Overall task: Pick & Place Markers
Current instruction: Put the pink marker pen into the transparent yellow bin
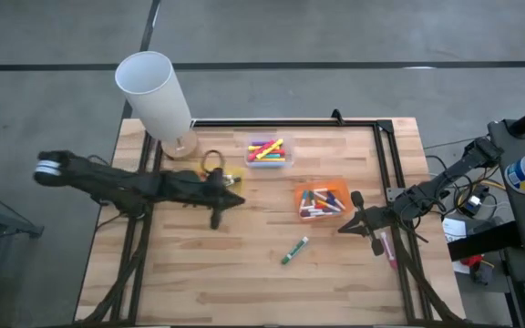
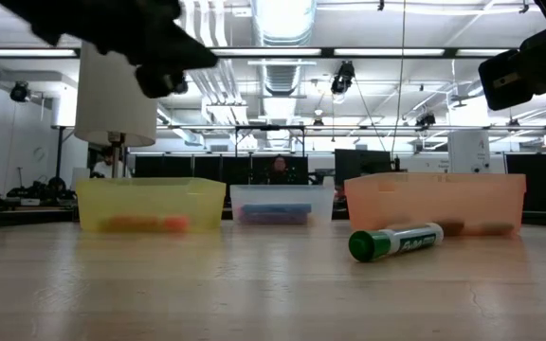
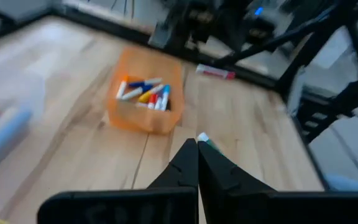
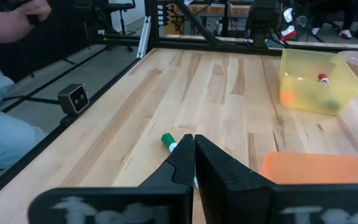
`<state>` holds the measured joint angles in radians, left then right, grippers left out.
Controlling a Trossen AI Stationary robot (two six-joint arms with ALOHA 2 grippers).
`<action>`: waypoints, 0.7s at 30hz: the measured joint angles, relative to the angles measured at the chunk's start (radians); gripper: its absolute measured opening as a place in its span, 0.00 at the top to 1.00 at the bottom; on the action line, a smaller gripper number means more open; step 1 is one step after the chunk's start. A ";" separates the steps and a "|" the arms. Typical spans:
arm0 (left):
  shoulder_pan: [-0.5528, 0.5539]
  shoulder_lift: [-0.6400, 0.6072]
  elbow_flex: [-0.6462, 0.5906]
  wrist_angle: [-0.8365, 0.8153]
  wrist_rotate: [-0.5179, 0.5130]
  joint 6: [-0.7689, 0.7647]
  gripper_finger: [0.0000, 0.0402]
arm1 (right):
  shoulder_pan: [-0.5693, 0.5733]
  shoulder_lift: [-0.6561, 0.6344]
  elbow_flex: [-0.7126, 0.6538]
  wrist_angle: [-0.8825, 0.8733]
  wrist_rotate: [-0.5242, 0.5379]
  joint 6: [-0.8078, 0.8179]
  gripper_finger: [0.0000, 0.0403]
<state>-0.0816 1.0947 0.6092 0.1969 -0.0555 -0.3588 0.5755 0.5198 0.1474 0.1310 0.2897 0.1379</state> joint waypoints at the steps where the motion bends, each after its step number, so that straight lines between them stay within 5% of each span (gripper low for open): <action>1: -0.001 -0.046 -0.038 0.025 0.001 0.006 1.00 | 0.000 0.000 0.000 0.000 0.000 0.000 0.98; 9: -0.018 -0.329 -0.300 0.202 -0.002 0.119 1.00 | 0.000 0.000 0.000 0.000 0.000 0.000 0.98; 21: -0.028 -0.638 -0.503 0.215 -0.004 0.287 1.00 | 0.000 0.000 0.000 0.054 0.000 0.056 0.98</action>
<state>-0.1097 0.4572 0.1061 0.4118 -0.0597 -0.0720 0.5756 0.5198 0.1474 0.1847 0.2897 0.1941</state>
